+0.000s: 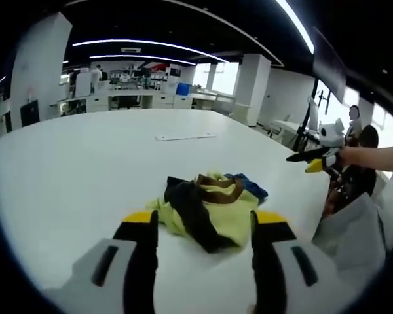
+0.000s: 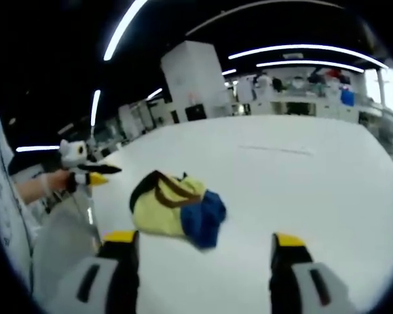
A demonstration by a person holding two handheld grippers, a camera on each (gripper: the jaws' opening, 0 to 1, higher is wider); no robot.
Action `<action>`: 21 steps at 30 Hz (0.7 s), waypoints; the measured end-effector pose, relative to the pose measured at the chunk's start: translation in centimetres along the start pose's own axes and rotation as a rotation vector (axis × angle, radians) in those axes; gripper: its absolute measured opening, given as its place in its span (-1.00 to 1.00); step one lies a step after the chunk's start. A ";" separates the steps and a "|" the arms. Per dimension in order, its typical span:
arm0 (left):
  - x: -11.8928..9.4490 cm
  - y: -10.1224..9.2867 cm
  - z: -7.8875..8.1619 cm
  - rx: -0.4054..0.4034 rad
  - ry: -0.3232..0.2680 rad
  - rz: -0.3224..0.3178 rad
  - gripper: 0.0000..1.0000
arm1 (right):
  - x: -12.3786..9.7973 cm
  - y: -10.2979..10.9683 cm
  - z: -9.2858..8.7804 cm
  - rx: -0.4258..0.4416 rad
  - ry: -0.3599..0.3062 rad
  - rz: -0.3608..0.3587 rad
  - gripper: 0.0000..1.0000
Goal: Fold the garment on the visible template until the final outline fits inside the template.
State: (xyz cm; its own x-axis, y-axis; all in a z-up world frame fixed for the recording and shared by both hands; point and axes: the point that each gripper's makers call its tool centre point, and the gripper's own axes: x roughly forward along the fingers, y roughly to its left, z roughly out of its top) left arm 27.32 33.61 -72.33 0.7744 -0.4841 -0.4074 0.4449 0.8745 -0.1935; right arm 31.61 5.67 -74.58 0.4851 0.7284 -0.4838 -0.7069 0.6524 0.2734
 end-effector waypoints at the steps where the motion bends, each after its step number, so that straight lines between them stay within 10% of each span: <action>1: 0.2 -0.1 0.0 -0.001 0.001 -0.002 0.03 | 0.1 -0.1 0.0 0.005 0.004 0.002 0.58; 21: 3.5 0.1 -2.1 -0.121 0.063 -0.019 -0.34 | 5.4 0.6 -1.2 0.110 0.088 0.125 -0.10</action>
State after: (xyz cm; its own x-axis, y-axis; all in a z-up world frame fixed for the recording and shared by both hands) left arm 29.13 32.02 -75.65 0.7348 -0.5007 -0.4576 0.3984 0.8646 -0.3063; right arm 33.19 9.79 -78.00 0.3470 0.7870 -0.5102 -0.6955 0.5808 0.4229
